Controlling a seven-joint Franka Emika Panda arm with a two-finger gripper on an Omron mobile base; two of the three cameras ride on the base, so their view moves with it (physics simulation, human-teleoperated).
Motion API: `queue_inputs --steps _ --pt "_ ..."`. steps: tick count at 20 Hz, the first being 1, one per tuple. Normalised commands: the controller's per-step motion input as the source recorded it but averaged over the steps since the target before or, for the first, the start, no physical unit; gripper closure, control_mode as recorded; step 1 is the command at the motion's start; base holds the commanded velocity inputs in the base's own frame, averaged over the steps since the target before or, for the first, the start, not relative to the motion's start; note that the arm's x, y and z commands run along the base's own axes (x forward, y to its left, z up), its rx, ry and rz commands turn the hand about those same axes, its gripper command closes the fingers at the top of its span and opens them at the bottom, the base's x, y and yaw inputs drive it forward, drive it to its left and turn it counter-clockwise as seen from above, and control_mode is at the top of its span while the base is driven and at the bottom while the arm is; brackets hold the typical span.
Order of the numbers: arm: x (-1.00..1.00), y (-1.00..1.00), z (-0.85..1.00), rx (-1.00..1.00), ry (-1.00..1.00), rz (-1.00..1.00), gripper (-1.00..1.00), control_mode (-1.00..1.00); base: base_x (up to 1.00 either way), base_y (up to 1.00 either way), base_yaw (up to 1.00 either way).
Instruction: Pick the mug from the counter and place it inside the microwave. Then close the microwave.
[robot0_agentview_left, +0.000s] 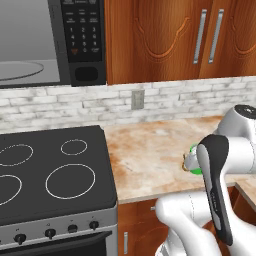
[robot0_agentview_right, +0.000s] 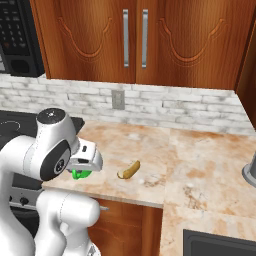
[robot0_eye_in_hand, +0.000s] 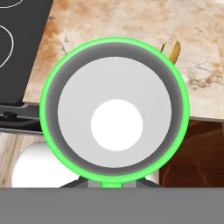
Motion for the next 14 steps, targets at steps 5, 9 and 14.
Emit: queue_inputs --steps 5,9,14 --pt "0.00 0.00 0.00 0.00 0.00 0.00 1.00 1.00 -0.19 0.16 0.00" --pt "0.00 0.00 0.00 0.00 0.00 0.00 1.00 1.00 -0.72 0.59 0.01" --pt "0.00 0.00 0.00 0.00 0.00 0.00 1.00 1.00 -0.21 0.43 0.04"
